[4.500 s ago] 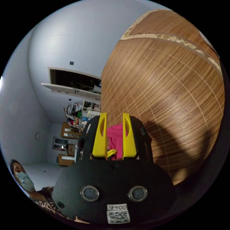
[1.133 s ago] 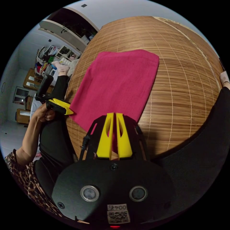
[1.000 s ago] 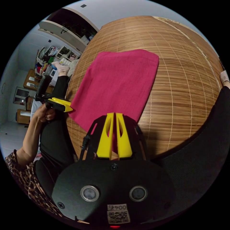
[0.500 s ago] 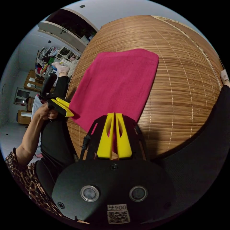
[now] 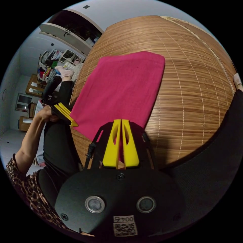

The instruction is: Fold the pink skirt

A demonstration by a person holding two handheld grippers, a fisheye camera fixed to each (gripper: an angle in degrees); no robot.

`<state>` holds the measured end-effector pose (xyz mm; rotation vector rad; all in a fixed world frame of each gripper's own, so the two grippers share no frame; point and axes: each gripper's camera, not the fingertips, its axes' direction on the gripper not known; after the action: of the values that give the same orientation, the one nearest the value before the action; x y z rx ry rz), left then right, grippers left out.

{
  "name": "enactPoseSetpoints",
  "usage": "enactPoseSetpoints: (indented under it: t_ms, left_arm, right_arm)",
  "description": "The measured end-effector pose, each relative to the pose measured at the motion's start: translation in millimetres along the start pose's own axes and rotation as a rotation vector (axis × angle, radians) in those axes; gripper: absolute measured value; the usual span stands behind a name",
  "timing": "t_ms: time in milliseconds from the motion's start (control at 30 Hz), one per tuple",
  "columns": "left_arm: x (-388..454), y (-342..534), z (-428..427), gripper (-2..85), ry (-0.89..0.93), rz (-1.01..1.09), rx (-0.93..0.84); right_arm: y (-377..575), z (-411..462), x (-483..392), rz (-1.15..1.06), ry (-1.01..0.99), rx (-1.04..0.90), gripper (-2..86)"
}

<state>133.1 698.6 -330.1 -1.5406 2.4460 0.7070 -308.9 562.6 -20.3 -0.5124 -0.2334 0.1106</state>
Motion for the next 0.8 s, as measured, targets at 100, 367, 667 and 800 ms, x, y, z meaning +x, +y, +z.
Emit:
enactPoseSetpoints:
  t_ms: [100,367,667,800]
  left_arm:
    - [7.5,6.6,-8.2,2.8,-0.03,0.009,-0.046]
    - [21.0,24.5,6.1,1.1,-0.245,-0.076,-0.215]
    - [77.0,38.8,-4.6,0.9,-0.35,-0.022,0.302]
    - [90.8,31.9,12.5,1.0,-0.346,-0.002,0.469]
  right_arm:
    - [-4.8,-4.8,-5.2,-0.028,0.056,-0.001,-0.7]
    - [-19.5,-22.2,-0.7,-0.041,0.073,-0.005,-0.7]
    - [-39.6,-49.6,10.3,-0.045,0.083,-0.001,-0.5]
    - [-55.1,-63.2,15.1,-0.086,0.104,0.026,0.5]
